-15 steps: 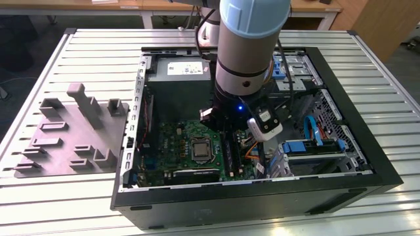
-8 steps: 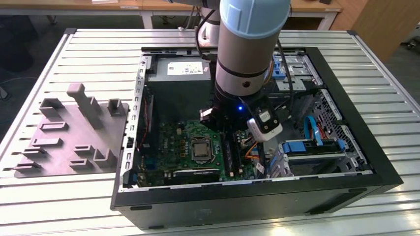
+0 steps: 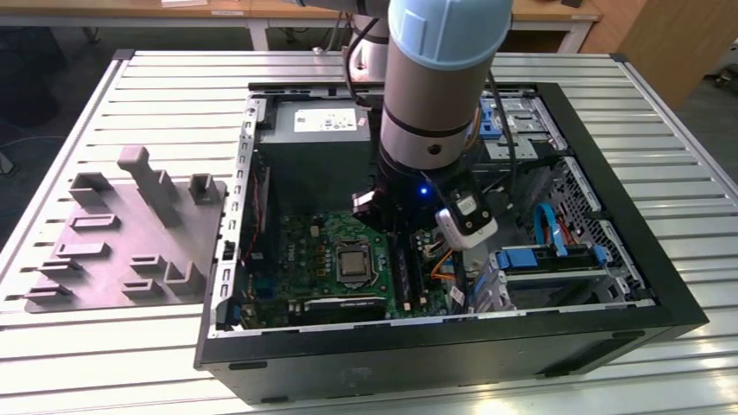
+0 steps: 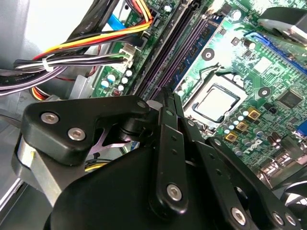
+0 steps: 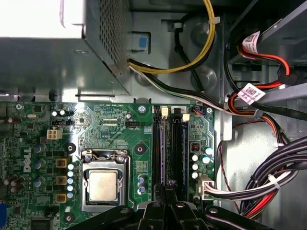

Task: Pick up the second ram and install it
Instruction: 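Insert the second ram into the second slot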

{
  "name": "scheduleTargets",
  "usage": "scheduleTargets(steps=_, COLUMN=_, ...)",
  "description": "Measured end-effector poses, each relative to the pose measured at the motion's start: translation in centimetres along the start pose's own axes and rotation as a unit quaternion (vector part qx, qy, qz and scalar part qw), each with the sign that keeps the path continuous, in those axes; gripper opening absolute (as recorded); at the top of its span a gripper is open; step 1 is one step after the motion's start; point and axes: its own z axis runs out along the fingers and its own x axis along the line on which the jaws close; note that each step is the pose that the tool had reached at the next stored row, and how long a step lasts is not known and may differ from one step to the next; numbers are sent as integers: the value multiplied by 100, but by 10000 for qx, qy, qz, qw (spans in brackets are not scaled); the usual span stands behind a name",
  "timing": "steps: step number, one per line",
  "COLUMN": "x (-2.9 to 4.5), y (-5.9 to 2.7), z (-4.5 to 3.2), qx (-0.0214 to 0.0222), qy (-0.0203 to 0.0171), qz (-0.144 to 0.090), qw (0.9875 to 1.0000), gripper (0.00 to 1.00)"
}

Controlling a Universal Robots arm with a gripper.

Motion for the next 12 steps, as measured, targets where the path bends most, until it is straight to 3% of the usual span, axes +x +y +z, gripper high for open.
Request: scheduleTargets(steps=12, x=-5, y=4, z=44, qx=-3, qy=0, qz=0, qw=10000, gripper=11)
